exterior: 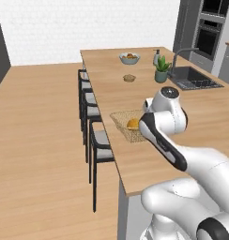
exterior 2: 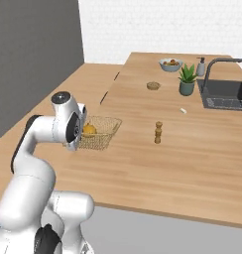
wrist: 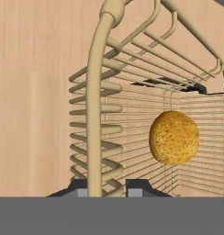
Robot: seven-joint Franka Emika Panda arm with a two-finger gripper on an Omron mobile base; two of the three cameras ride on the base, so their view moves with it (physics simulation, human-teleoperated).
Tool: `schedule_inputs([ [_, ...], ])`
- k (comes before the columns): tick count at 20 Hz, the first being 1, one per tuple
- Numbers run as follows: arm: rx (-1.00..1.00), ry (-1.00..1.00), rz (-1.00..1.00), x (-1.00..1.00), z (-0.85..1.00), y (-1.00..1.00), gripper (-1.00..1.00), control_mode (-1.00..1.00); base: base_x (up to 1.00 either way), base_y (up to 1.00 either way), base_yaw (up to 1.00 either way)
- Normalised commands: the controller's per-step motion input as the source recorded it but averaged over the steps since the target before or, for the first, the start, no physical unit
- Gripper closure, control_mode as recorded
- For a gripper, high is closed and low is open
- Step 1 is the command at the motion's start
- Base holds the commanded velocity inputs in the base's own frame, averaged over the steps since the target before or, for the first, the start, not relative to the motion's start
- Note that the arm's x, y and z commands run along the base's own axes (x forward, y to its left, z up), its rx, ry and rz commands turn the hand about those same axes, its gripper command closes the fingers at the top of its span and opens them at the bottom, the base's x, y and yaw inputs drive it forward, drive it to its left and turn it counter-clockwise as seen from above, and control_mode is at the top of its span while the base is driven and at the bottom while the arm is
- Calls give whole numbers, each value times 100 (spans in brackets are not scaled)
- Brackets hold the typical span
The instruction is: Open the cabinet, pick up the bread from the cabinet and place it in the basket. Then move the basket to the dining counter.
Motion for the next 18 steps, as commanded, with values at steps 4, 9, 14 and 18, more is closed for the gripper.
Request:
schedule_inputs([
  [4, 0, 0, -2, 100, 0, 25, 100, -100, 0, 0, 0],
  [9, 0, 1, -6, 100, -15, 2, 100, -100, 0, 0, 0],
  [14, 0, 0, -4, 40, -56, -31, 100, -100, 0, 0, 0],
  [18, 0, 0, 0, 12, -62, -27, 100, -100, 0, 0, 0],
])
